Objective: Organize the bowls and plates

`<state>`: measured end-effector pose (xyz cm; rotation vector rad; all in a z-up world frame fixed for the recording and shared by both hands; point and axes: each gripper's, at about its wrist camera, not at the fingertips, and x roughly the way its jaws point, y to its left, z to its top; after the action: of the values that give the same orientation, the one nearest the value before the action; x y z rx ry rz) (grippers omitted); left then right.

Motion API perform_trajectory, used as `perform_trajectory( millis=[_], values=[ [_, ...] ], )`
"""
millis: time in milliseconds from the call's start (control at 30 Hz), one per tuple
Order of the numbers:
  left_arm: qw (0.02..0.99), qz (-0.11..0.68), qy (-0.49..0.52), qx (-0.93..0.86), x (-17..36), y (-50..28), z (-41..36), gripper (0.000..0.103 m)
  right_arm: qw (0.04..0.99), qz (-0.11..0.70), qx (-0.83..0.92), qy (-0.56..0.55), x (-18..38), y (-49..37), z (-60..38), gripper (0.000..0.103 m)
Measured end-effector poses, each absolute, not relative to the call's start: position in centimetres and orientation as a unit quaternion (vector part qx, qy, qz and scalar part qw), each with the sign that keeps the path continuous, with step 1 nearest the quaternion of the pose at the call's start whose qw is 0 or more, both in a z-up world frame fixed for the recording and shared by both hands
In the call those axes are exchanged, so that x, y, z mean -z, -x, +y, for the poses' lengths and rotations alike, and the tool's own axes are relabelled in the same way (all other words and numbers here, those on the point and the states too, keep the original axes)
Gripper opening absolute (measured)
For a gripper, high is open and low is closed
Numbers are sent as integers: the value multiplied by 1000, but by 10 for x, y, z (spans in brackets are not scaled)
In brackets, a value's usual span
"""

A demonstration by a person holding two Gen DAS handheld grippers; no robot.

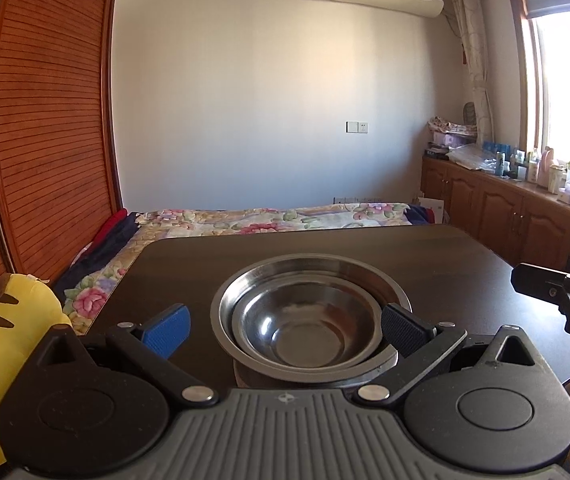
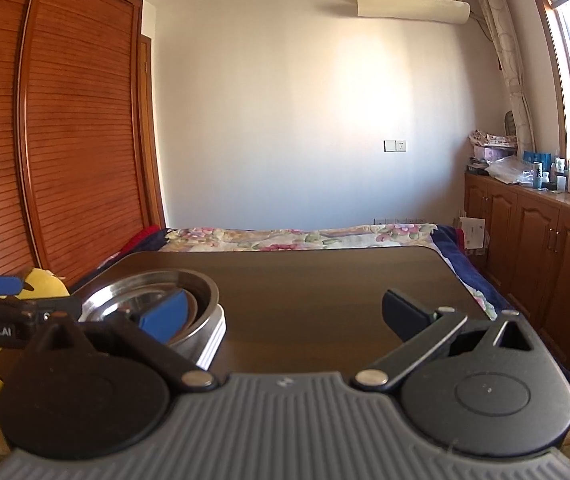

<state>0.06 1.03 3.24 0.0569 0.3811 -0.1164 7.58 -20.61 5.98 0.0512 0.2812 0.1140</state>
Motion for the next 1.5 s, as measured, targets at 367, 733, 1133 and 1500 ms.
perform_trajectory(
  millis=[367,733,1133,1500],
  values=[
    [975,211,-28,57,-10,4,3,103,987,151,-52,-22,-47,-72,-203,103],
    [972,232,-19,46,12,-1,10,103,984,172,-48,-13,-31,-75,-202,103],
    [969,243,-17,38,25,-5,14,103,981,187,-45,-10,-21,-76,-204,103],
    [969,242,-19,38,26,-4,13,103,981,189,-46,-15,-22,-78,-207,103]
  ],
)
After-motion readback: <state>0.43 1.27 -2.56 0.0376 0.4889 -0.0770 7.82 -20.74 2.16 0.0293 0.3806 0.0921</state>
